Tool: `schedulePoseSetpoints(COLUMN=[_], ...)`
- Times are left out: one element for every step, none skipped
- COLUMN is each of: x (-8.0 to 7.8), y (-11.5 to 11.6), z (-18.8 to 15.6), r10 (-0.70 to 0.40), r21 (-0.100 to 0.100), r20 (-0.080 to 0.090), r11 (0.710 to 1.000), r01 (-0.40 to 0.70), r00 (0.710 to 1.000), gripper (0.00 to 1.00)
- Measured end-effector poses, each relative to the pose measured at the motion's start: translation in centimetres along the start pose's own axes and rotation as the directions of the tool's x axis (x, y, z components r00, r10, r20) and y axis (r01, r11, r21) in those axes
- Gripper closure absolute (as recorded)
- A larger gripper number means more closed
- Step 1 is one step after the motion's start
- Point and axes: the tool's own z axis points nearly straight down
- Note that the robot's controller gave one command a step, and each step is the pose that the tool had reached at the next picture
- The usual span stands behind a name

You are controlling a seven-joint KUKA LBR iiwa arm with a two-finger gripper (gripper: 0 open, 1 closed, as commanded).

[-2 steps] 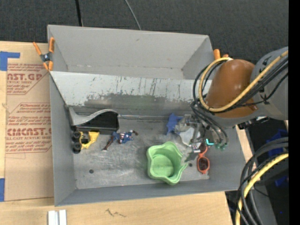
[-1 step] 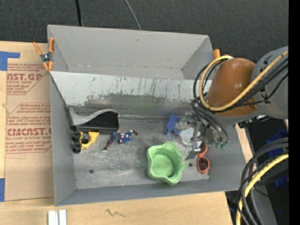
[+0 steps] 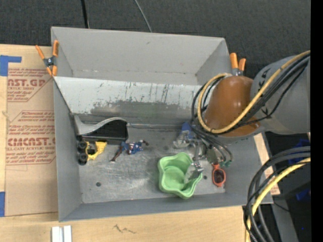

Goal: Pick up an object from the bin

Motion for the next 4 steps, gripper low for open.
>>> schedulePoseSetpoints(x=[0.7,-0.8,-0.8,-2.0], y=[2.0,3.6,5.0,4.0], z=[1.8,-1.7,2.2,3.1], r10=[-0.101,-0.2,-0.388,-0.196], r21=[-0.004,-0.004,-0.005,-0.006], r20=[-0.008,-0.004,-0.004,-0.044], r11=[0.995,0.98,0.922,0.981], r01=[0.101,0.2,0.388,0.196], r00=[0.995,0.98,0.922,0.98], gripper=[0.0,0.0,0.0,1.0])
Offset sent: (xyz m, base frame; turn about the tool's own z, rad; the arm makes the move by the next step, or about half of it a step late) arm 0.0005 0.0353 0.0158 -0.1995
